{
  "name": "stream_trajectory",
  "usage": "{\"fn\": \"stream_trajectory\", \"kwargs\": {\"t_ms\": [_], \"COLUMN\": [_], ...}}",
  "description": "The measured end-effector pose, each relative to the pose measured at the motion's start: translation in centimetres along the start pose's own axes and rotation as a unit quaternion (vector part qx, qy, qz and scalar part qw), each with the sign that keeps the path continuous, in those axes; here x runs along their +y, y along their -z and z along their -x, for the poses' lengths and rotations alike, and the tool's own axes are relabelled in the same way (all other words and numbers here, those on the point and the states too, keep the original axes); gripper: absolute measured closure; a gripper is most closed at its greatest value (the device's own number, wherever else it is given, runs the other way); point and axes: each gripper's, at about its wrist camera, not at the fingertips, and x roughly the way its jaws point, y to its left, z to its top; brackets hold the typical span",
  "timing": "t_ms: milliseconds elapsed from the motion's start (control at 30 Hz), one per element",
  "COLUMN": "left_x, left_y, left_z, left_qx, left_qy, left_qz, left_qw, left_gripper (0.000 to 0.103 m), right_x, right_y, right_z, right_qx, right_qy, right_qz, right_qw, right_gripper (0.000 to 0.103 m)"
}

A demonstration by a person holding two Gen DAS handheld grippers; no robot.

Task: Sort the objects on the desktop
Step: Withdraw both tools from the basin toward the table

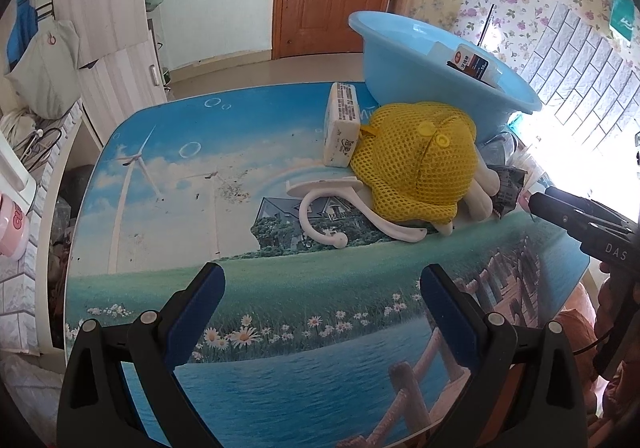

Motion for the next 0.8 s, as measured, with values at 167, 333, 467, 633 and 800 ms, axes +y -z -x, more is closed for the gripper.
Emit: {"fn": "stream_trajectory", "kwargs": {"t_ms": [167, 333, 467, 633, 800], "left_x": [0.2, 0.5, 0.7, 0.9, 0.6], "left_y": [-0.1, -0.2, -0.4, -0.9, -1.6], "left_z": [-0.2, -0.4, -0.4, -0.8, -1.5], "left_qx": [0.000, 0.001, -0.005, -0.001, 0.001], "left_qy": [-0.002, -0.002, -0.009, -0.009, -0.009], "left_qz": [0.005, 0.009, 0.006, 0.012, 0.013], "left_qw": [1.0000, 1.0000, 0.9999, 0.9999, 0.9999], "left_gripper": [0.005, 0.005, 0.005, 0.005, 0.005], "right_x": [-0.2, -0.5, -1.1, -1.5, -2.1], "right_y": [-0.1, -0.2, -0.4, -0.6, -0.8], "right_z": [-0.1, -0.2, -0.2, -0.2, -0.3], "right_qx": [-0.001, -0.003, -0.006, -0.010, -0.010], "right_qy": [0.001, 0.006, 0.015, 0.024, 0.032], "right_qz": [-0.003, -0.009, -0.012, -0.015, -0.016], "right_qw": [1.000, 1.000, 1.000, 1.000, 0.999], "right_gripper": [0.038, 0.038, 0.038, 0.038, 0.038]}}
